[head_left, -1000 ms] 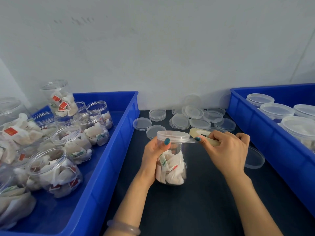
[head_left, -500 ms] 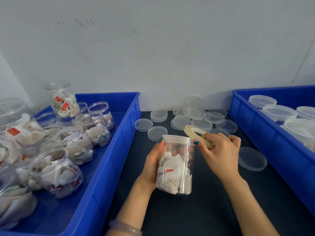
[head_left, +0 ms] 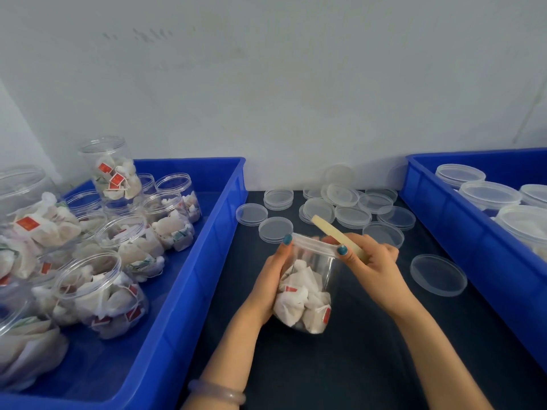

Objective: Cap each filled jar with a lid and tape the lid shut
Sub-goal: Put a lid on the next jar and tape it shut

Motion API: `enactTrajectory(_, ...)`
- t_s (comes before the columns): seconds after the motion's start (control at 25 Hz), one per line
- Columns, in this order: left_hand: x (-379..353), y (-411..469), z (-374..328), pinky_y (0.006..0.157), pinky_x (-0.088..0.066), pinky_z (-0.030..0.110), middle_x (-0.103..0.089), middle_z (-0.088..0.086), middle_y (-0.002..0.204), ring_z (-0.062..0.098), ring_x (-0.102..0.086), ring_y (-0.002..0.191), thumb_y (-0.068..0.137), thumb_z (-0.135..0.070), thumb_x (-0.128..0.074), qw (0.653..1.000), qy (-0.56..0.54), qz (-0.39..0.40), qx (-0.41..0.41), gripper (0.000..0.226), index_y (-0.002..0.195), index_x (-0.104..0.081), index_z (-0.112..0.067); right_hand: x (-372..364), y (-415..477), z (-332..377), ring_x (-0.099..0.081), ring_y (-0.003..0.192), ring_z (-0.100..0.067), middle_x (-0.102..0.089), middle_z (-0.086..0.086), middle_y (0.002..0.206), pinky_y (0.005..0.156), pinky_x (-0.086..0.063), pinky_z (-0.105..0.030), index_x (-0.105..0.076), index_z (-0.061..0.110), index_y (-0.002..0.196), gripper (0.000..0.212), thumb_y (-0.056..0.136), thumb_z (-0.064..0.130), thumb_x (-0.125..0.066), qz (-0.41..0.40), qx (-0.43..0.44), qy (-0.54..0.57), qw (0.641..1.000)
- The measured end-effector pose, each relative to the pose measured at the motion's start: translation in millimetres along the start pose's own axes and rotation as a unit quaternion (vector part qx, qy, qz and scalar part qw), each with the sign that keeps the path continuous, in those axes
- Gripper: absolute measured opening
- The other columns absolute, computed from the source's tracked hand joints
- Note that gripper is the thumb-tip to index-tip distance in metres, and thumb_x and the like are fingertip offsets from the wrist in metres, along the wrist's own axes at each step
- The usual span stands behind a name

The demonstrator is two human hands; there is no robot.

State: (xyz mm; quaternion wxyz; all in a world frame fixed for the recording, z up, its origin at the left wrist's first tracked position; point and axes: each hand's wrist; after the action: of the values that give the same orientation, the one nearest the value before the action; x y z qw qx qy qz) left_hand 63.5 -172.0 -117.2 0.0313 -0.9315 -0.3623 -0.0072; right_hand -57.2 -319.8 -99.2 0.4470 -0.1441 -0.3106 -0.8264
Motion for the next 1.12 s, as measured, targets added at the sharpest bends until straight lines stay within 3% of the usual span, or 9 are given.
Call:
enactTrajectory(0.08,0.1,-6.6,1.1,0.093,-0.055,0.03,-0.072,-0.006,0.119,0.012,-0.068,0.109,0.085,-0.073,-0.041,0.999,0.007,-0.024,-0.034,0.064,0.128,-0.063,-0.032,-1.4,0.3,-0.8,-0.037,0.099,0.014,-0.061,0.006,0.087,0.09,-0.009,-0.004,-0.058,0.062,0.101,0.031,0.081,0.072,-0.036,-0.006,-0.018,-0.013,1.0)
enactTrajectory(0.2,-1.2,-8.9,0.7,0.088,-0.052,0.019,-0.07,-0.018,0.114,0.002,-0.065,0.11,0.062,-0.095,-0.047,0.996,0.015,-0.054,-0.071,0.085,0.121,-0.059,-0.035,-2.7,0.7,-4.1,-0.034,0.098,0.017,-0.058,0.005,0.086,0.087,-0.016,-0.017,-0.056,0.058,0.109,0.039,0.079,0.073,-0.036,-0.011,-0.015,-0.02,1.0)
enactTrajectory(0.36,-2.4,-9.3,0.0,0.084,-0.046,0.004,-0.059,-0.042,0.115,-0.018,-0.053,0.114,0.052,-0.081,-0.075,0.995,0.07,0.004,-0.072,0.082,0.121,-0.048,-0.045,-2.6,1.0,-5.6,-0.04,0.092,0.011,-0.055,0.009,0.079,0.081,-0.017,-0.028,-0.059,0.041,0.118,0.058,0.081,0.076,-0.031,-0.032,0.001,-0.082,0.996)
enactTrajectory(0.52,3.6,-5.4,5.2,0.101,-0.048,0.025,-0.061,-0.026,0.124,-0.007,-0.052,0.122,0.053,-0.058,-0.085,0.989,0.083,-0.071,-0.1,0.084,0.127,-0.049,-0.041,9.9,-1.6,-10.1,-0.048,0.092,0.005,-0.058,0.015,0.083,0.087,-0.017,-0.029,-0.051,0.04,0.118,0.059,0.088,0.08,-0.02,-0.051,0.004,-0.144,0.988)
enactTrajectory(0.64,6.0,-4.9,4.4,0.093,-0.04,0.014,-0.055,-0.038,0.121,-0.019,-0.047,0.118,0.047,-0.066,-0.083,0.975,0.123,-0.138,-0.123,0.087,0.123,-0.044,-0.052,15.5,-2.5,-10.7,-0.048,0.082,0.002,-0.055,0.016,0.079,0.083,-0.018,-0.031,-0.053,0.039,0.119,0.056,0.093,0.072,-0.016,-0.052,0.014,-0.221,0.974)
enactTrajectory(0.76,7.5,-5.7,1.6,0.09,-0.04,0.013,-0.051,-0.045,0.118,-0.02,-0.045,0.117,0.045,-0.071,-0.081,0.96,0.154,-0.189,-0.138,0.086,0.119,-0.038,-0.061,18.9,-2.4,-11.5,-0.047,0.073,-0.003,-0.053,0.012,0.067,0.078,-0.019,-0.033,-0.066,0.035,0.102,0.054,0.092,0.065,-0.023,-0.07,0.021,-0.258,0.963)
enactTrajectory(0.96,4.5,-6.7,2.9,0.101,-0.045,0.023,-0.062,-0.021,0.126,0.0,-0.054,0.124,0.051,-0.049,-0.088,0.98,0.058,-0.116,-0.152,0.086,0.127,-0.05,-0.043,19.7,-0.6,-14.5,-0.046,0.075,-0.006,-0.054,0.009,0.065,0.078,-0.018,-0.033,-0.068,0.03,0.08,0.06,0.085,0.071,-0.025,-0.085,-0.001,-0.246,0.966)
enactTrajectory(1.04,2.9,-7.1,1.5,0.098,-0.05,0.028,-0.065,-0.013,0.126,0.007,-0.057,0.123,0.056,-0.045,-0.087,0.987,0.038,-0.067,-0.145,0.084,0.131,-0.051,-0.034,19.7,-0.4,-15.0,-0.046,0.076,-0.006,-0.054,0.007,0.065,0.078,-0.017,-0.032,-0.068,0.031,0.082,0.06,0.082,0.074,-0.027,-0.084,-0.012,-0.211,0.974)
enactTrajectory(1.12,3.4,-7.7,0.9,0.091,-0.052,0.023,-0.066,-0.012,0.124,0.009,-0.06,0.121,0.059,-0.046,-0.086,0.99,0.024,-0.028,-0.137,0.08,0.13,-0.052,-0.032,18.7,-0.5,-14.6,-0.047,0.078,-0.006,-0.055,0.008,0.067,0.08,-0.017,-0.031,-0.067,0.034,0.086,0.056,0.08,0.076,-0.03,-0.088,-0.013,-0.193,0.977)
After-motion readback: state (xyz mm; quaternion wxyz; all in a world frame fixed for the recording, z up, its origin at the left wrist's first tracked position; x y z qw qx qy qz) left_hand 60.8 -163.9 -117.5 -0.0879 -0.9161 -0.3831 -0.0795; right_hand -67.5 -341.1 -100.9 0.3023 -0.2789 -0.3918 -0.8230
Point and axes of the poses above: each hand's wrist, its own y-axis towards the middle knuckle, its own x-axis out of the back of the hand, z = x × y
